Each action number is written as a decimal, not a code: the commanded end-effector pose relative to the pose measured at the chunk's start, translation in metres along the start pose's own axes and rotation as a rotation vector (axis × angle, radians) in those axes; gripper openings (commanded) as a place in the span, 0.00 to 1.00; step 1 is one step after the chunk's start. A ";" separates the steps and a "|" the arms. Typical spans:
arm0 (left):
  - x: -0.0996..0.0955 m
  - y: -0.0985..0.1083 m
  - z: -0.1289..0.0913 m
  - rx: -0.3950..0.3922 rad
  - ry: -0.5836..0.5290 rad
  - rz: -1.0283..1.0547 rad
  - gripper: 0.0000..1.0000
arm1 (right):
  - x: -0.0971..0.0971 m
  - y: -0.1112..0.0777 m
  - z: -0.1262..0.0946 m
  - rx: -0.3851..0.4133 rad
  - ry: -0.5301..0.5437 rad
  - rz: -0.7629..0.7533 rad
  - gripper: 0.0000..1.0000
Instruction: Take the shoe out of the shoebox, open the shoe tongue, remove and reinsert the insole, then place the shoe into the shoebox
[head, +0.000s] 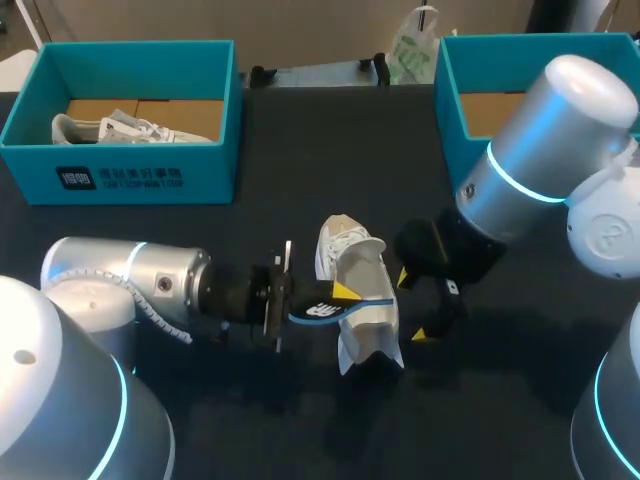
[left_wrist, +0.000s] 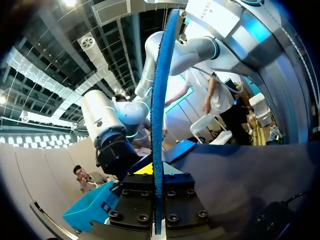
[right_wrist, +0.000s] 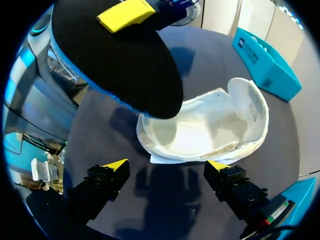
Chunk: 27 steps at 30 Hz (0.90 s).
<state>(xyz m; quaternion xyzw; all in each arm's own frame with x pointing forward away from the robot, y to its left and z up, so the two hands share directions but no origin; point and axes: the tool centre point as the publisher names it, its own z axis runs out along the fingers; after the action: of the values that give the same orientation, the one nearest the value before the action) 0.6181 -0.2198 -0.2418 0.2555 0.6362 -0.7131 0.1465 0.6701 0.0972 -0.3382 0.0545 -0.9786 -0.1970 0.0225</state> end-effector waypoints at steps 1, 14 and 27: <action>0.006 0.012 0.002 0.018 -0.012 -0.002 0.00 | -0.008 0.006 0.008 0.010 0.002 -0.009 1.00; 0.013 0.019 -0.001 0.031 -0.033 0.005 0.00 | -0.021 0.004 0.017 0.059 0.016 -0.001 1.00; 0.019 0.019 -0.002 0.030 -0.036 0.018 0.00 | -0.013 -0.011 0.020 0.062 -0.019 0.085 1.00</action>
<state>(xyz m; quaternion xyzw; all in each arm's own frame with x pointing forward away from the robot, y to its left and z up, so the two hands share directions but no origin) 0.6149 -0.2187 -0.2679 0.2513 0.6203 -0.7259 0.1585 0.6899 0.1031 -0.3620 0.0155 -0.9865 -0.1607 0.0274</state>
